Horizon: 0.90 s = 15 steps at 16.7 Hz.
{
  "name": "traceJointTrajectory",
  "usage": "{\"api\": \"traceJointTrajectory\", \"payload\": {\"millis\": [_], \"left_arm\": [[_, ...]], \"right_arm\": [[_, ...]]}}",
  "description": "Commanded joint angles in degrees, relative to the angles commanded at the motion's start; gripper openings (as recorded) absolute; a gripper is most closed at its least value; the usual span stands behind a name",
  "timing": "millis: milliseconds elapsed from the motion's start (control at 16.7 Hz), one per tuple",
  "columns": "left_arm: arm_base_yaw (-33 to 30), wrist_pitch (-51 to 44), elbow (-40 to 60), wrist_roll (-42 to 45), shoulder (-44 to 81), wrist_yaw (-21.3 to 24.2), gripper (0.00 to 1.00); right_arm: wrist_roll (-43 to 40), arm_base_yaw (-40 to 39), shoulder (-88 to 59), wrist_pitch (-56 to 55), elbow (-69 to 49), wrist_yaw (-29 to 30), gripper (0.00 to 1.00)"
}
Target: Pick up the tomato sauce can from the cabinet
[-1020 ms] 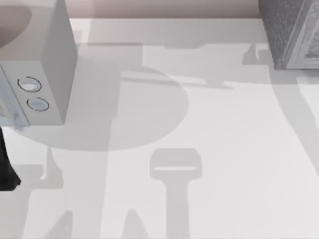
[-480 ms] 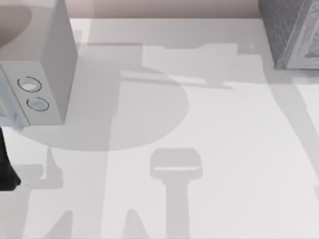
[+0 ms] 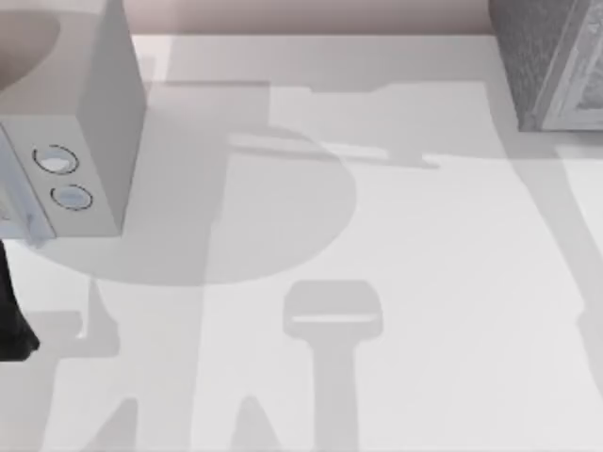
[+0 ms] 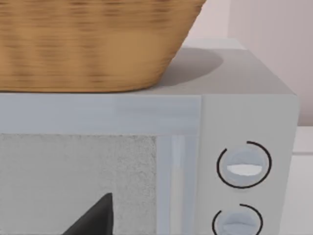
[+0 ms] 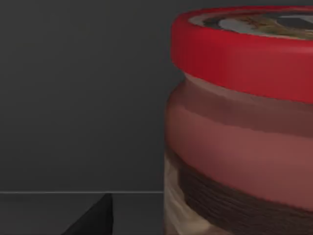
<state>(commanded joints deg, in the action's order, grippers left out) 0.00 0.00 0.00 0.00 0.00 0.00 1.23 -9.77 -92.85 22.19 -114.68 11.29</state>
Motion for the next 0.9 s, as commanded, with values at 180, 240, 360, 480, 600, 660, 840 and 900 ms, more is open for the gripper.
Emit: {"api": "traceJointTrajectory", "payload": {"millis": [180, 240, 360, 480, 600, 660, 840, 900], "left_arm": [[0.0, 0.0, 0.0, 0.0, 0.0, 0.0, 1.00], [0.0, 0.0, 0.0, 0.0, 0.0, 0.0, 1.00], [0.0, 0.0, 0.0, 0.0, 0.0, 0.0, 1.00], [0.0, 0.0, 0.0, 0.0, 0.0, 0.0, 1.00], [0.0, 0.0, 0.0, 0.0, 0.0, 0.0, 1.00], [0.0, 0.0, 0.0, 0.0, 0.0, 0.0, 1.00], [0.0, 0.0, 0.0, 0.0, 0.0, 0.0, 1.00], [0.0, 0.0, 0.0, 0.0, 0.0, 0.0, 1.00]], "right_arm": [[0.0, 0.7, -3.7, -0.1, -3.7, -0.7, 1.00], [0.0, 0.8, -3.9, -0.1, -3.9, -0.7, 1.00], [0.0, 0.8, -3.9, -0.1, -3.9, -0.7, 1.00], [0.0, 0.8, -3.9, -0.1, -3.9, -0.7, 0.92], [0.0, 0.8, -3.9, -0.1, -3.9, -0.7, 0.77], [0.0, 0.8, -3.9, -0.1, -3.9, -0.7, 0.70], [0.0, 0.8, -3.9, -0.1, -3.9, -0.7, 0.47], [0.0, 0.8, -3.9, -0.1, -3.9, -0.7, 0.40]]}}
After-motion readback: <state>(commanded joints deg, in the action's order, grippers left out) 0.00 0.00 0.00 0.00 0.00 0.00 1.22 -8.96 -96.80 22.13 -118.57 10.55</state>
